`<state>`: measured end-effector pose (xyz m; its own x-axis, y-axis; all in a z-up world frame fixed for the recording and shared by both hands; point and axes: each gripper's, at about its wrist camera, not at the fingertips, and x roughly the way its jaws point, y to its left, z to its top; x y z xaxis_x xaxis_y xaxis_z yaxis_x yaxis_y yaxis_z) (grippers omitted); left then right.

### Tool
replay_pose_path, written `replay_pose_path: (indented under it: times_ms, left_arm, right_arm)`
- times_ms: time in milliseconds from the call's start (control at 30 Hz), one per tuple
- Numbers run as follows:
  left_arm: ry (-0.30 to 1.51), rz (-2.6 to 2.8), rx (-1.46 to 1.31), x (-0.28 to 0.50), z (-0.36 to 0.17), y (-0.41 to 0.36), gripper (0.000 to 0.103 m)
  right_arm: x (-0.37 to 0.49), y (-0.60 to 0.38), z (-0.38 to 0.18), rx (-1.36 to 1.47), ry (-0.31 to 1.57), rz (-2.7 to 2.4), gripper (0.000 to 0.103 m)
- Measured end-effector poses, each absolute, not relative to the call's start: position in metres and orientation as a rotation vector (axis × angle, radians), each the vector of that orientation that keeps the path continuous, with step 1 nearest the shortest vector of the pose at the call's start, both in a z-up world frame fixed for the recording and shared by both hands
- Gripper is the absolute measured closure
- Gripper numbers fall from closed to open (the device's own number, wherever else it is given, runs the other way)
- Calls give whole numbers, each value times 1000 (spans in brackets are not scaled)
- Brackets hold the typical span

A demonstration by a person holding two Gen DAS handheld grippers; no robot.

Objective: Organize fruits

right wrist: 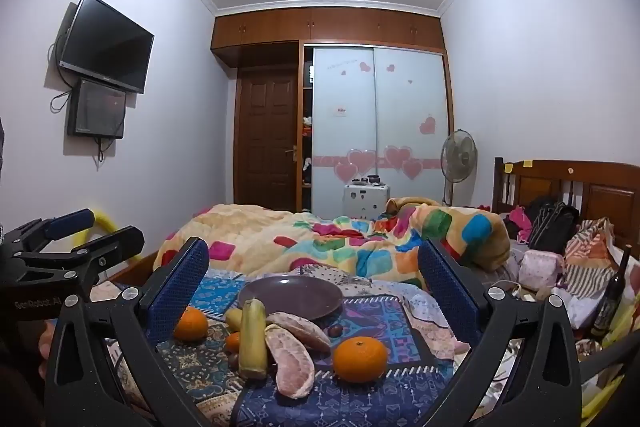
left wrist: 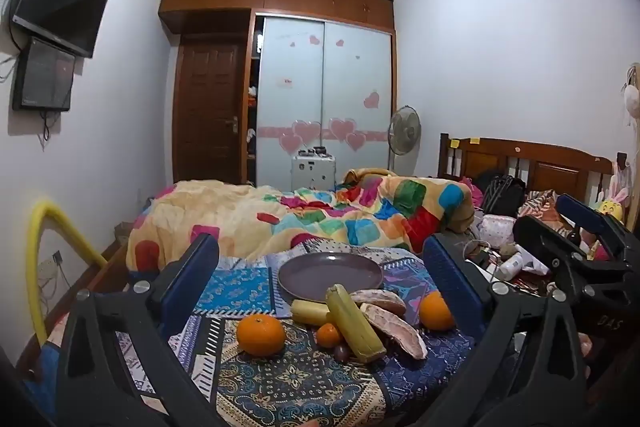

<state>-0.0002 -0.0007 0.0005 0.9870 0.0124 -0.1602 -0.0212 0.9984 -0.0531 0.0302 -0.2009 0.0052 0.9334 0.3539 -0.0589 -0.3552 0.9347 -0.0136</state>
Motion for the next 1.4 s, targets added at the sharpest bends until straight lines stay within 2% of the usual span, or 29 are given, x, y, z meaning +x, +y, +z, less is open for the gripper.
replay_pose_path:
  times_ms: [167,1400]
  left_arm:
    - [115,23,-28,-9,6,-6,0]
    - [117,34,-24,-8,4,-7,0]
  right_arm:
    - [30,-200,5,-26,58,363,0]
    - [24,-201,7,-10,47,377,0]
